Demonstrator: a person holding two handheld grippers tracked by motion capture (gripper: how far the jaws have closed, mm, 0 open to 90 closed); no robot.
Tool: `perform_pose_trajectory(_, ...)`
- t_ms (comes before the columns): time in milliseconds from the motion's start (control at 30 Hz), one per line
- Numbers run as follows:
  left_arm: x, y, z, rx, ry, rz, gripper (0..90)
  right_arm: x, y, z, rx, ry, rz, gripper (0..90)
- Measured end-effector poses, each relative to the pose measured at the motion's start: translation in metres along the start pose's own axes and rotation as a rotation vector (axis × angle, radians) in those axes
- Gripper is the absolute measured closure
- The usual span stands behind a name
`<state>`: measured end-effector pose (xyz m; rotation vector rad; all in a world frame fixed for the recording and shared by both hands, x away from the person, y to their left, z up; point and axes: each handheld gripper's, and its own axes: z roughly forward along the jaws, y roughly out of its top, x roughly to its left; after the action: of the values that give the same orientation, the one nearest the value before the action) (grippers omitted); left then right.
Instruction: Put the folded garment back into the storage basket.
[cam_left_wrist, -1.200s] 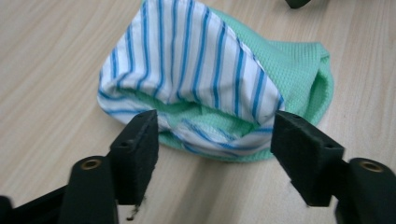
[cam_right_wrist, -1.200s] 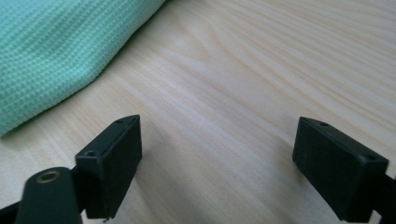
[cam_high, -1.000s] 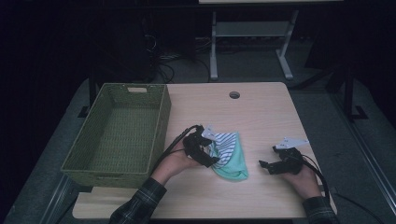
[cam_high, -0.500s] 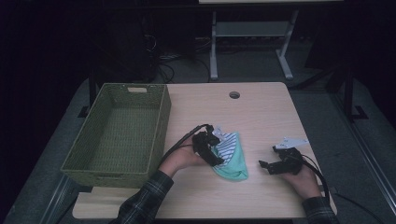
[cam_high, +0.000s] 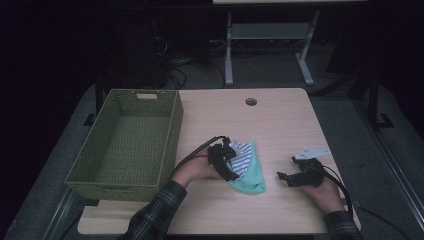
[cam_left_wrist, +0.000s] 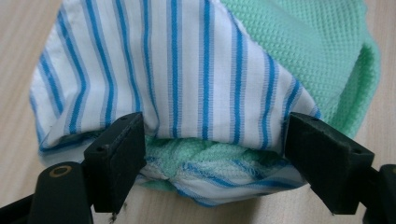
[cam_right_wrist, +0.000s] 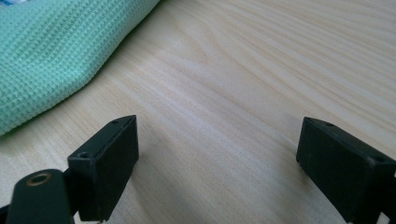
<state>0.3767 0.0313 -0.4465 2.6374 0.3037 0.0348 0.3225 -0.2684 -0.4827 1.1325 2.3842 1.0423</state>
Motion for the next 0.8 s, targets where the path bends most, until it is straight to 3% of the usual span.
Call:
perform_pose_trajectory(200, 0.0013, -0.0008, 0.0045, 0.018, -0.027, -0.017, 18.3, -0.0001, 0.0, 0.0, -0.001, 0.001, -0.001, 12.6)
perform_pose_trajectory(467, -0.0007, 0.0036, 0.0051, 0.053, -0.021, -0.01, 21.0, -0.0001, -0.0001, 0.0001, -0.003, 0.0, -0.001, 12.9)
perform_pose_trajectory(733, -0.0052, 0.0065, 0.0015, 0.069, -0.035, -0.005, 40.6, 0.0, -0.0002, 0.0, -0.004, -0.002, 0.0, 13.2)
perform_pose_trajectory(800, -0.0047, 0.0066, 0.0005, 0.064, -0.042, -0.017, 50.0, 0.0001, -0.0002, 0.0, -0.004, -0.002, 0.0, 13.2)
